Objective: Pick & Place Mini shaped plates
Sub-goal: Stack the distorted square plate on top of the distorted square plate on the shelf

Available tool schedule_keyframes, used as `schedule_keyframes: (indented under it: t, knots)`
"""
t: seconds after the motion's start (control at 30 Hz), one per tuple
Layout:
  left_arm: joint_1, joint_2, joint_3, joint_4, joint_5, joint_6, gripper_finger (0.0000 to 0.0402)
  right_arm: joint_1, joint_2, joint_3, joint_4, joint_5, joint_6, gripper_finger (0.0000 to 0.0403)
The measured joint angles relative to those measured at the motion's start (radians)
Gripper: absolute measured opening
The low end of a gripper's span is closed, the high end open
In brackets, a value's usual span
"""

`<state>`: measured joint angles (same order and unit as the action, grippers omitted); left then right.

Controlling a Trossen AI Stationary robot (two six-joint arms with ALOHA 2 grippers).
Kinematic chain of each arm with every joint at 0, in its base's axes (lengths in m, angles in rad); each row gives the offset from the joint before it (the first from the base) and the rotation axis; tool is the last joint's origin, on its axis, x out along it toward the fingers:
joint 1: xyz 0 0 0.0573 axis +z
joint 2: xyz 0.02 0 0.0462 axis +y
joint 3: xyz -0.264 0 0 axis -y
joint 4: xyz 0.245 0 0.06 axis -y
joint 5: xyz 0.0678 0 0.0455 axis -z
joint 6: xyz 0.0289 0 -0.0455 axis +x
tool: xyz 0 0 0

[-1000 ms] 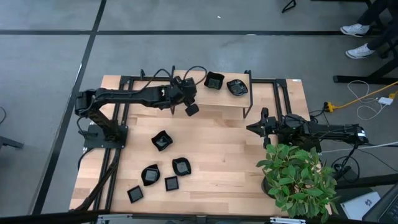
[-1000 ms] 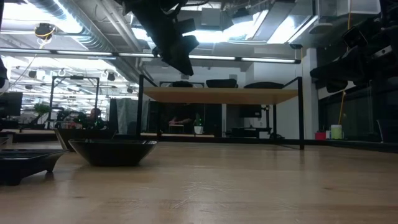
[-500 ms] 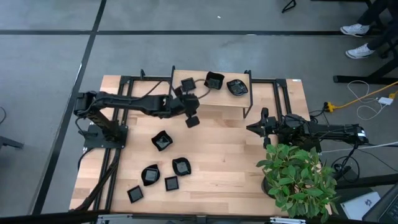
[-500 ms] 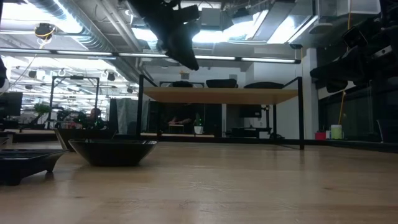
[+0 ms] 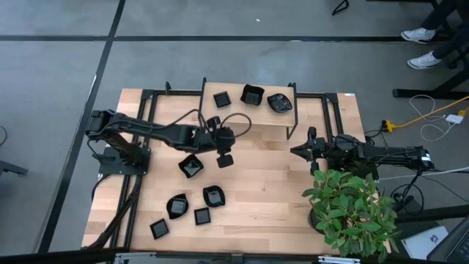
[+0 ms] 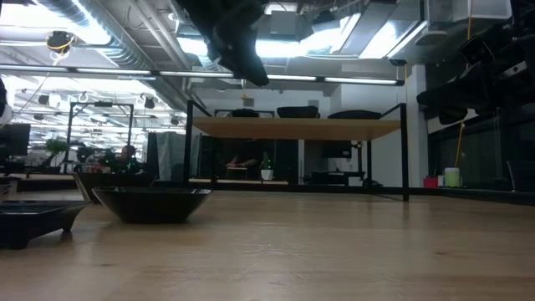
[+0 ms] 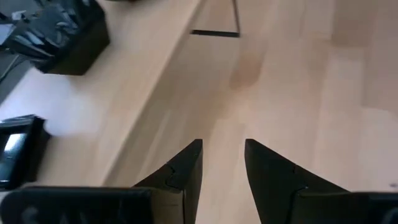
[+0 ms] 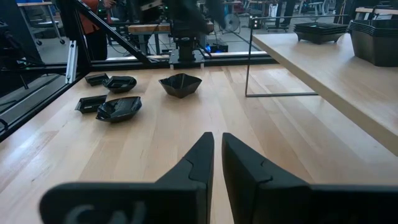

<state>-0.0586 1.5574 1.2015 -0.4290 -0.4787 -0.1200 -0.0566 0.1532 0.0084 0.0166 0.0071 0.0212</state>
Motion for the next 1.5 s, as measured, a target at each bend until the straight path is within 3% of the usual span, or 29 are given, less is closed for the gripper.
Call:
schedule_keyframes:
  t: [0.3,0.7,1.1,1.5]
  knots:
    - [-0.101,0.0,0.0,-0.059,-0.054,-0.087,0.0115,0.0,0.0,0.0,0.0,0.0,0.0,0.0034]
    - [-0.21,0.0,0.0,-0.219,-0.051,-0.287,0.0113,0.0,0.0,0.0,0.0,0.0,0.0,0.0034]
    - [-0.311,0.0,0.0,-0.255,0.083,-0.511,0.0109,0.0,0.0,0.0,0.0,0.0,0.0,0.0034]
    - [-0.433,0.0,0.0,-0.306,0.102,-0.706,0.0096,0.0,0.0,0.0,0.0,0.0,0.0,0.0034]
